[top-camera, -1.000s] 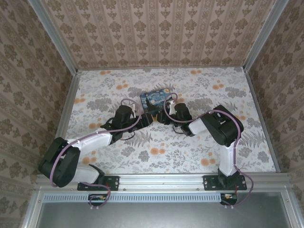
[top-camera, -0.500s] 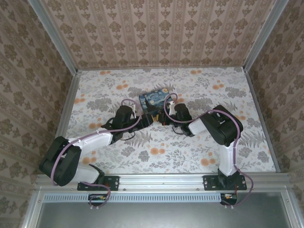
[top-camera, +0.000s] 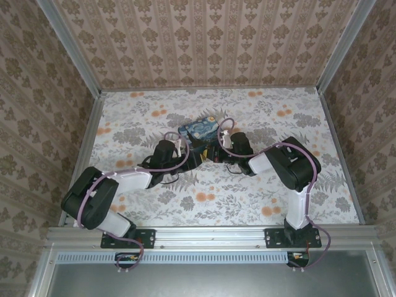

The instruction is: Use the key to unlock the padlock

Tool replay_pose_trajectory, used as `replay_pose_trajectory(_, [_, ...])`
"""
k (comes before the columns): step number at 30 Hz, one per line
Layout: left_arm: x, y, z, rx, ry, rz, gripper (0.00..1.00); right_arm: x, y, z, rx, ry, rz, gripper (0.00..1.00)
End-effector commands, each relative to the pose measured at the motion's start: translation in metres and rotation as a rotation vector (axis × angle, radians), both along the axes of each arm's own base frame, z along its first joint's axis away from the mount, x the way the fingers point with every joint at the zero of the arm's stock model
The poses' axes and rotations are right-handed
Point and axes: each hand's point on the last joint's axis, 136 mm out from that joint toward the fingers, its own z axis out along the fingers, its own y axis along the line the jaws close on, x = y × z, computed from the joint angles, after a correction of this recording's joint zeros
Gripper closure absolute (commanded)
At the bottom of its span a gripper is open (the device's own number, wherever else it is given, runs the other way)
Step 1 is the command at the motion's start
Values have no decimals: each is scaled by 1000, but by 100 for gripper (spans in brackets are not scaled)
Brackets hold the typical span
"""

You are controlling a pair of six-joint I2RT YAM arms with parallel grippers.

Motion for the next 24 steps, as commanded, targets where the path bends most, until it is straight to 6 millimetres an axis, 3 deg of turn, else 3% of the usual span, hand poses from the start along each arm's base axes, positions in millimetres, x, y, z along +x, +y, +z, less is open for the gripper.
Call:
replay_pose_trajectory(1, [-2, -7, 4, -44, -39, -34, 42, -11, 5, 9, 96, 86, 41, 100])
replay_pose_trajectory(9, [0, -14, -10, -123, -24, -26, 46, -11, 7, 15, 147, 107, 45, 100])
replay_pose_trajectory(24, [22, -22, -22, -251, -26, 43, 57, -14, 5, 13, 151, 120, 47, 100])
